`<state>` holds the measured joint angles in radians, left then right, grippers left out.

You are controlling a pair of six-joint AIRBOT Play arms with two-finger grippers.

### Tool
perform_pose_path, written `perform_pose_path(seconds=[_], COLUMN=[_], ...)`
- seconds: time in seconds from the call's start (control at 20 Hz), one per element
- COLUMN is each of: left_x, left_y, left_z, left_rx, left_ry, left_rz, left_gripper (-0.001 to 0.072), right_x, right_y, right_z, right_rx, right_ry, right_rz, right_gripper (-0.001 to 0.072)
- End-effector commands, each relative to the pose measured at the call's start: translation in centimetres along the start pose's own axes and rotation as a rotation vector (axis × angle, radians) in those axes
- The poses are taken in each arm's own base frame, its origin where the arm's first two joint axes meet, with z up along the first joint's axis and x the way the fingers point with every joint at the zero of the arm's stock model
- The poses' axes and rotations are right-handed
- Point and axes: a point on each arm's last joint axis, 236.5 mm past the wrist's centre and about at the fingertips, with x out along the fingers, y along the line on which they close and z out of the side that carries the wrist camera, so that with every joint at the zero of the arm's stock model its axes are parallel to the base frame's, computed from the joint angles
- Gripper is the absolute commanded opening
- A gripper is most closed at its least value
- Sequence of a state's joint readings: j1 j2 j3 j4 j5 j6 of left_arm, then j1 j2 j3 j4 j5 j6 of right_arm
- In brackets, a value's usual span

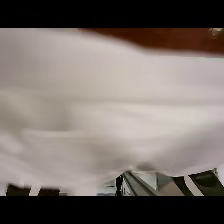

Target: Fold the shirts.

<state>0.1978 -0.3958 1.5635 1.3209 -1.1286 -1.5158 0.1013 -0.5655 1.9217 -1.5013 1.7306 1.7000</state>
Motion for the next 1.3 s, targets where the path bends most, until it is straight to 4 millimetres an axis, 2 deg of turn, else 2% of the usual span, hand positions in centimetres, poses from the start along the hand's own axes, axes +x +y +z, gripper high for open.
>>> perform_pose_path(seconds=[0.0,0.1,0.15,0.25,0.35,0.45,0.6,0.7,0.8,0.95,1.0,1.05,1.1,1.15,1.25], left_x=[3.7,7.7,9.4,12.8,16.2,19.8,24.6,26.7,27.8,28.2,28.2,28.3,28.2,27.8,25.4], left_y=[-0.8,-0.5,-0.1,0.4,1.5,1.3,0.4,-0.9,-2.3,-3.9,-4.0,-4.0,-3.8,-3.6,-2.1], left_z=[-8.5,-15.2,-18.5,-24.7,-29.0,-31.5,-34.1,-35.4,-36.7,-38.1,-38.3,-38.3,-38.4,-38.7,-40.0], left_rx=[-0.089,-0.148,-0.174,-0.224,-0.273,-0.366,-0.435,-0.449,-0.445,-0.439,-0.438,-0.439,-0.439,-0.440,-0.418], left_ry=[0.255,0.421,0.497,0.635,0.716,0.739,0.717,0.715,0.725,0.750,0.755,0.755,0.761,0.786,0.920], left_rz=[-0.076,-0.102,-0.104,-0.119,-0.102,-0.113,-0.115,-0.130,-0.146,-0.171,-0.173,-0.172,-0.169,-0.170,-0.168], left_gripper=[0.0018,0.0018,0.0018,0.0018,0.0018,0.0018,0.0018,0.0018,0.0018,0.0022,0.0077,0.0229,0.0538,0.0705,0.0705], right_x=[3.8,8.7,11.5,17.1,22.5,27.9,35.9,40.6,44.6,48.5,49.0,49.1,48.7,47.8,44.2], right_y=[1.7,1.7,1.0,-1.8,-5.1,-6.8,-7.6,-8.9,-10.0,-9.6,-9.8,-10.5,-11.6,-13.1,-17.3], right_z=[-5.3,-8.9,-11.0,-15.2,-18.9,-20.6,-21.3,-21.1,-20.7,-21.0,-21.3,-21.7,-21.9,-22.1,-23.3], right_rx=[0.000,0.002,0.008,0.048,0.073,0.057,0.070,0.141,0.252,0.363,0.400,0.429,0.431,0.416,0.425], right_ry=[0.233,0.365,0.421,0.502,0.545,0.572,0.577,0.589,0.588,0.616,0.625,0.639,0.651,0.670,0.759], right_rz=[0.086,0.108,0.092,-0.011,-0.131,-0.182,-0.184,-0.190,-0.174,-0.042,-0.025,-0.028,-0.040,-0.053,-0.125], right_gripper=[0.0031,0.0031,0.0031,0.0031,0.0031,0.0031,0.0031,0.0032,0.0031,0.0032,0.0042,0.0250,0.0575,0.0622,0.0622])
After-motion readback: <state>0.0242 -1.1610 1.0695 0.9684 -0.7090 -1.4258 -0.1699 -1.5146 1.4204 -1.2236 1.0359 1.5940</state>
